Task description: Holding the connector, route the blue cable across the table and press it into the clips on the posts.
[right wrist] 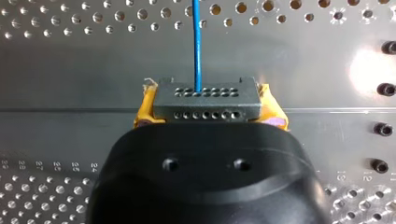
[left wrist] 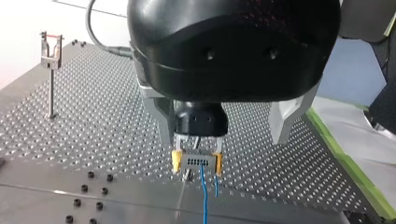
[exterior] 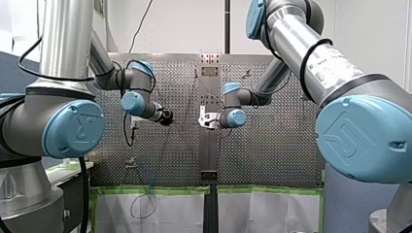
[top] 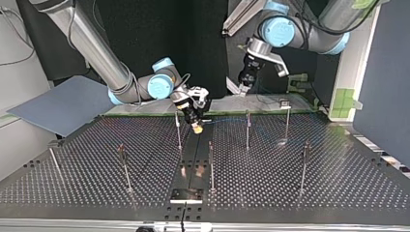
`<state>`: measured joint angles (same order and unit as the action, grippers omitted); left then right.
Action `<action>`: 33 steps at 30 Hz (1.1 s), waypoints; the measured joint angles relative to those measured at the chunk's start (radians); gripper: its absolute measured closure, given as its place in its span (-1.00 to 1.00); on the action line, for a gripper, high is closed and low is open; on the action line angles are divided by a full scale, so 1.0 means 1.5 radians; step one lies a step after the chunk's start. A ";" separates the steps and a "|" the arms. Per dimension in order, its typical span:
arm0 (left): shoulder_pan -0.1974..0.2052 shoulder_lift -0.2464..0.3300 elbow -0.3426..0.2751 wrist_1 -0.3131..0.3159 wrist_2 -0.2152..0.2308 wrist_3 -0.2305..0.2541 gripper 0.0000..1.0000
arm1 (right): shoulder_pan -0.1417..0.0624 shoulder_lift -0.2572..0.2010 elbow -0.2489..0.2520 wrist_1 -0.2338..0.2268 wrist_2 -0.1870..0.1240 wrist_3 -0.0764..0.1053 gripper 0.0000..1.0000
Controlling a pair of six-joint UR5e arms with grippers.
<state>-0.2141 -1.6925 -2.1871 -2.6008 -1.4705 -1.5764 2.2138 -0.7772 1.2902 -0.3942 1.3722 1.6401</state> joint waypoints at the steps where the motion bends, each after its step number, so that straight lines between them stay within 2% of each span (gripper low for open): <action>1: -0.007 -0.006 0.008 -0.001 -0.003 0.001 -1.00 | 0.000 0.000 0.000 0.000 0.000 0.000 1.00; 6: -0.028 -0.035 0.038 -0.002 -0.009 0.008 -1.00 | 0.000 0.000 0.000 0.001 0.000 0.000 1.00; 11: -0.054 -0.065 0.067 -0.001 -0.029 0.008 -1.00 | 0.000 0.000 0.000 0.000 -0.001 0.000 1.00; 21: -0.114 -0.129 0.132 -0.003 -0.093 -0.031 -1.00 | 0.000 0.000 -0.001 0.001 -0.001 0.000 1.00; 27: -0.117 -0.166 0.169 -0.004 -0.130 -0.034 -1.00 | 0.000 0.000 0.000 0.001 -0.002 0.000 1.00; 33: -0.107 -0.204 0.207 -0.004 -0.168 -0.049 -1.00 | 0.000 0.000 0.000 0.003 -0.002 0.000 1.00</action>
<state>-0.3739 -1.9988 -1.8764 -2.6064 -1.7223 -1.6506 2.2134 -0.7772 1.2896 -0.3891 1.3686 1.6401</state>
